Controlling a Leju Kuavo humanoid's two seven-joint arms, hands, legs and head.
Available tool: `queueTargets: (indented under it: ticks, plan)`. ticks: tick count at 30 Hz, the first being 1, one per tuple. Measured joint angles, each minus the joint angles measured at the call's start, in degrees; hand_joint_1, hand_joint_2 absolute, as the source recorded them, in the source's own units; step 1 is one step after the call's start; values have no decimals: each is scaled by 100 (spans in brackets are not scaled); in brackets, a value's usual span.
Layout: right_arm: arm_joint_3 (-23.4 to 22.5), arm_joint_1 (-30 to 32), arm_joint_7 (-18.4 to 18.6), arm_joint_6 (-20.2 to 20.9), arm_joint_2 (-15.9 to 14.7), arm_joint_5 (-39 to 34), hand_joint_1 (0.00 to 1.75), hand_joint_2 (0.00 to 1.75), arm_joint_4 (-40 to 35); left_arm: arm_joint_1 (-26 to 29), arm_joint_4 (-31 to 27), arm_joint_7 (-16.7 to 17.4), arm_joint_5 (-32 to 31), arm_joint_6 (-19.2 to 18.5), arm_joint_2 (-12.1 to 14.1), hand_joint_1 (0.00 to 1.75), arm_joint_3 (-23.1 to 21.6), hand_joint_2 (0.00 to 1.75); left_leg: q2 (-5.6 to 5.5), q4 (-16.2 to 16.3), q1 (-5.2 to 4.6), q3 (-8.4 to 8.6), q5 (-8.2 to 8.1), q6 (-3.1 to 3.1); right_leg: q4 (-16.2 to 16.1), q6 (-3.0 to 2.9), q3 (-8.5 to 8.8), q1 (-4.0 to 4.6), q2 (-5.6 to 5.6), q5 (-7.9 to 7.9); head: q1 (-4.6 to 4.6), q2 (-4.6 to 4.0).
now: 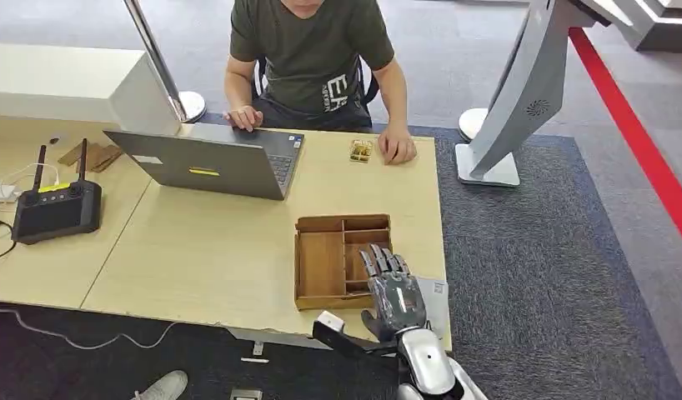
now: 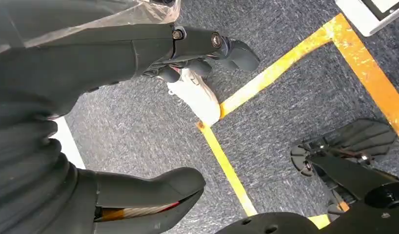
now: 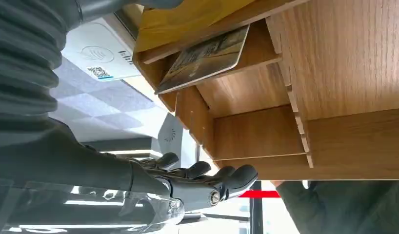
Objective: Pass the card to the sensor for recognition and then transmit it.
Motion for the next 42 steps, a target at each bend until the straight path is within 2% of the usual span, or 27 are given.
queueTargets:
  ticks: [30, 31, 32, 33, 34, 42]
  plan:
    - [4, 21, 85, 289, 4, 9, 3, 175, -238, 0, 0, 0, -4, 15, 0, 0, 0, 175, 0, 0, 0, 0, 0, 0, 0, 0, -1, 0, 0, 0, -2, 0]
    - [4, 22, 87, 291, 4, 9, 12, 175, -238, 1, 0, 0, -4, 15, 0, 0, 0, 175, 0, 0, 0, 0, 0, 0, 0, 0, -1, 0, 0, 0, 0, 0]
    - [4, 23, 103, 297, 4, 9, 35, 175, -238, 1, 0, 0, -4, 15, 0, 0, 0, 175, 0, 0, 0, 0, 0, 0, 0, 0, -1, 0, 0, 0, 0, 0]
    - [4, 22, 111, 302, 4, 15, 101, 175, -238, 1, 0, 0, -4, 15, 0, 0, 0, 175, 0, 0, 0, 0, 0, 0, 0, 0, -1, 0, 0, 0, 0, 0]
    - [4, 22, 111, 306, 4, 24, 152, 175, -238, 1, 0, 0, -4, 13, 0, 0, 0, 175, 0, 0, 0, 0, 0, 0, 0, 0, -1, 0, 0, 0, 0, 0]
    - [4, 23, 120, 418, 4, 26, 159, 175, -240, 1, 0, 0, -4, 0, 0, 0, 0, 175, 0, 0, 0, 0, 0, 0, 0, 0, -1, 0, 0, 0, 0, 0]
